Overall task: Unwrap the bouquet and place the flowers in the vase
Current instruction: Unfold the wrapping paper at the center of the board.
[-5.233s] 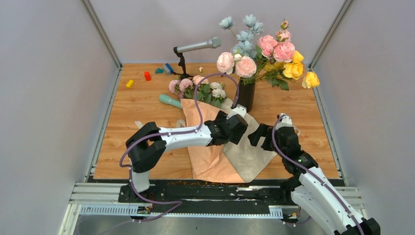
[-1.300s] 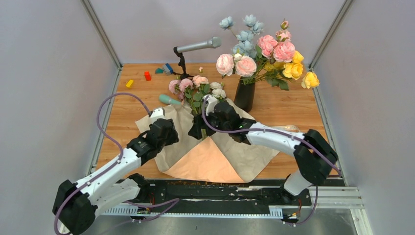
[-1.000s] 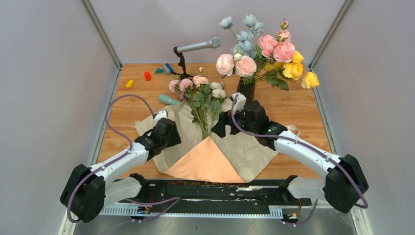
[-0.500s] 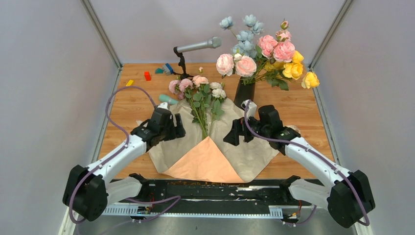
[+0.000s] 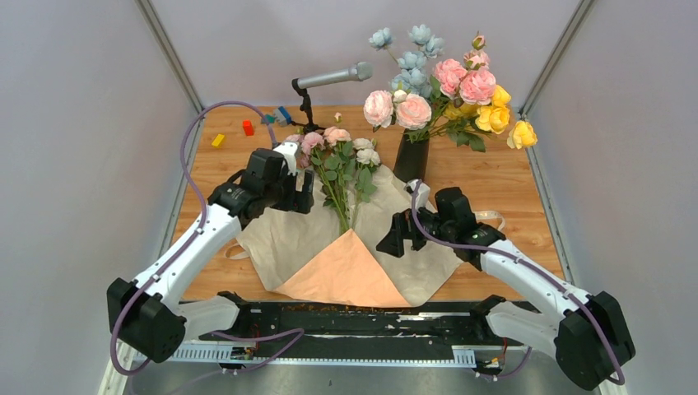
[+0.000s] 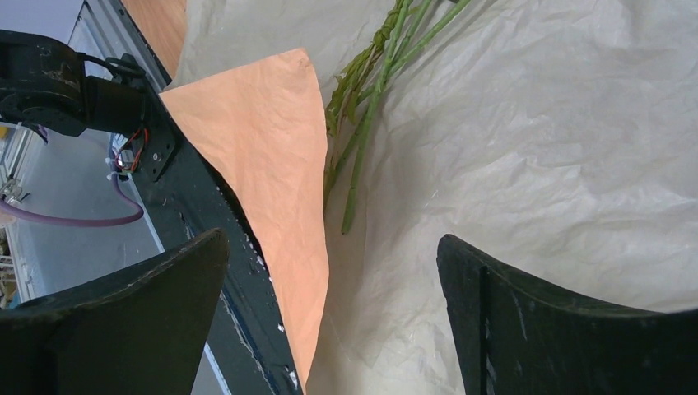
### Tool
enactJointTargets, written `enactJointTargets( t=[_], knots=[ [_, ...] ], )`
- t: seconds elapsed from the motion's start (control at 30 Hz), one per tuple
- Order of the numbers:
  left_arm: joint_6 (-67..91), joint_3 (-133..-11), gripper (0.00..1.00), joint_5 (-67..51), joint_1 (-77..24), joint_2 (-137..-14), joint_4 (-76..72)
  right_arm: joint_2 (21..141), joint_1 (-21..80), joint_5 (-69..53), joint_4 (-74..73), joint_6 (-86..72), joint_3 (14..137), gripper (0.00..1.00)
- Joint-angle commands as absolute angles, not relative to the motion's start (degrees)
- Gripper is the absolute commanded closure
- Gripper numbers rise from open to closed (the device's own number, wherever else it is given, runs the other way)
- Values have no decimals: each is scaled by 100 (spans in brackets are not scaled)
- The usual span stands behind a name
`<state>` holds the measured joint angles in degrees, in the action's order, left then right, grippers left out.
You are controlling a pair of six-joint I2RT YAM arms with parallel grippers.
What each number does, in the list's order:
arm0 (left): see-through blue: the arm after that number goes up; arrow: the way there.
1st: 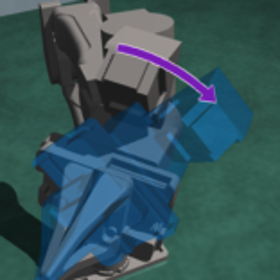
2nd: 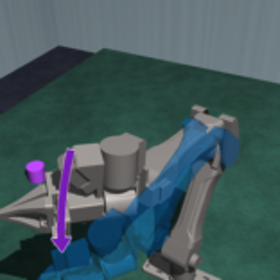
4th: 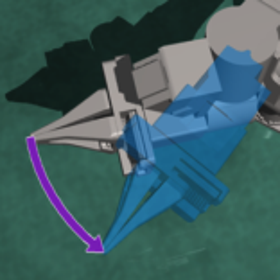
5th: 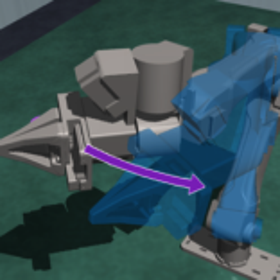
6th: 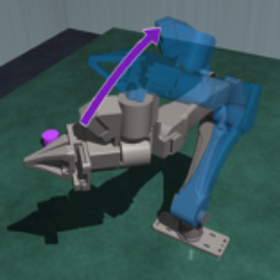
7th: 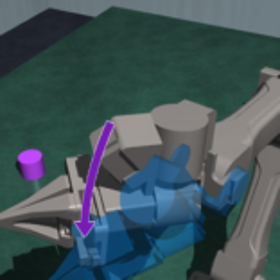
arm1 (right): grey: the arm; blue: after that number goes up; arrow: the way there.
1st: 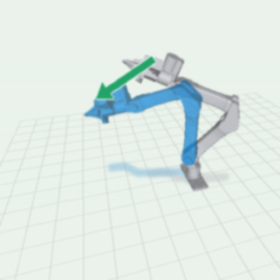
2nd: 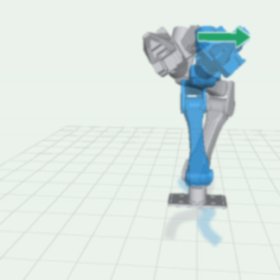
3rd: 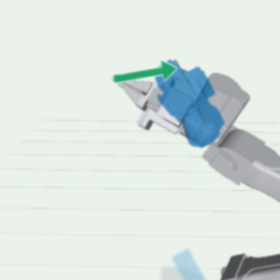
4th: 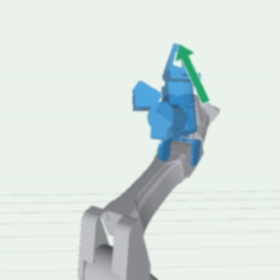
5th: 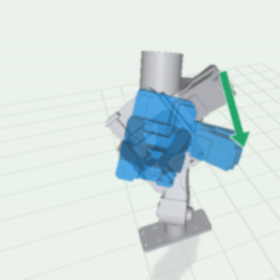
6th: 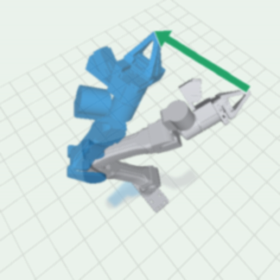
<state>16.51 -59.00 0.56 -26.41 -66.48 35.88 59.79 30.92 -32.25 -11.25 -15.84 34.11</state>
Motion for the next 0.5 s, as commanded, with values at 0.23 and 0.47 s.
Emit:
enactJointTargets(
  t=[0.23, 0.47],
  knots=[
    [974, -5531, 0, 123, -2602, -6446, 3396, 6706, 3681, -3399, 522, -1936, 3181, 6],
    [991, -5565, 0, 116, -2602, -6599, 3480, 7616, 3938, -3299, 1155, -1865, 3575, 9]
  ],
)
